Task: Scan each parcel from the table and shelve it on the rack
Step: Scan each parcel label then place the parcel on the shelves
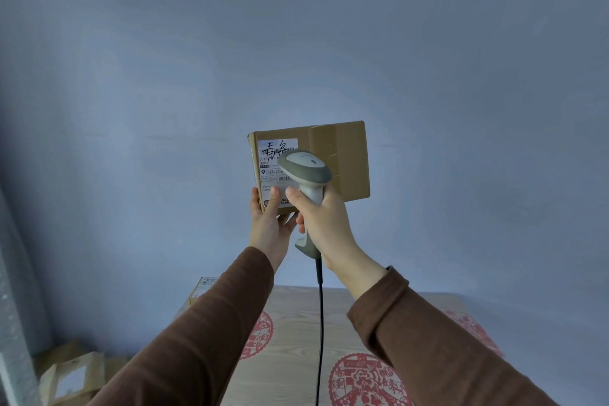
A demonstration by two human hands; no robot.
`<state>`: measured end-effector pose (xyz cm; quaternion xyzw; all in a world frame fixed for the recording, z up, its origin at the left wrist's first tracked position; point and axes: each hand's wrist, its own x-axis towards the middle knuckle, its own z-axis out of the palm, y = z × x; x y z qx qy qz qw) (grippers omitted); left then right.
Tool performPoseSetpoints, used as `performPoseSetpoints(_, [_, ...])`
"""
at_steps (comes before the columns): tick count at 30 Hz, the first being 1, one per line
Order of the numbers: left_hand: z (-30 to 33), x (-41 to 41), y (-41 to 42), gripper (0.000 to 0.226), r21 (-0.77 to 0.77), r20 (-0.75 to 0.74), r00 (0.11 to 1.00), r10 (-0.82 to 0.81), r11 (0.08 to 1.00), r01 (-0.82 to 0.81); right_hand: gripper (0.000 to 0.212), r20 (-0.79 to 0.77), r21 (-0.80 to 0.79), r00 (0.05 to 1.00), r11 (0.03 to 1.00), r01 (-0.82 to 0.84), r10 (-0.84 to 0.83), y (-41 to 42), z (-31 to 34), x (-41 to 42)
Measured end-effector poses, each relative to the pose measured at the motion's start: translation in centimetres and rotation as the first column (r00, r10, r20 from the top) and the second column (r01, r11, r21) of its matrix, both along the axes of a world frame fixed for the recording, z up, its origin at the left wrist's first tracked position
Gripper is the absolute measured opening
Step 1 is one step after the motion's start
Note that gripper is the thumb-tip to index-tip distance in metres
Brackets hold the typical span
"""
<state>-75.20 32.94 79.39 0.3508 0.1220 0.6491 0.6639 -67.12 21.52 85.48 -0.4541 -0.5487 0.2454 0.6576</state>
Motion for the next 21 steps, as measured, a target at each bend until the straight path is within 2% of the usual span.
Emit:
performPoseSetpoints(4, [0.0,0.0,0.1,0.067,0.007,-0.009,1.0,0.005,1.0,-0.005,0.029,0.019,-0.015,1.0,1.0,-0.006,0.006,0.0,0.1,0.0])
performPoseSetpoints(11, [-0.5,0.1,0.7,0.069,0.001,-0.02,1.0,0.013,1.0,-0.013,0.017,0.061,-0.032,0.998,0.999,0.004,-0.002,0.0,-0.1,0.4])
performPoseSetpoints(21, [-0.5,0.2,0.8,0.072,0.018,-0.022,1.0,0.003,1.0,-0.003,0.023,0.088,-0.043,0.996,0.999,0.016,-0.012,0.2,-0.3,1.1])
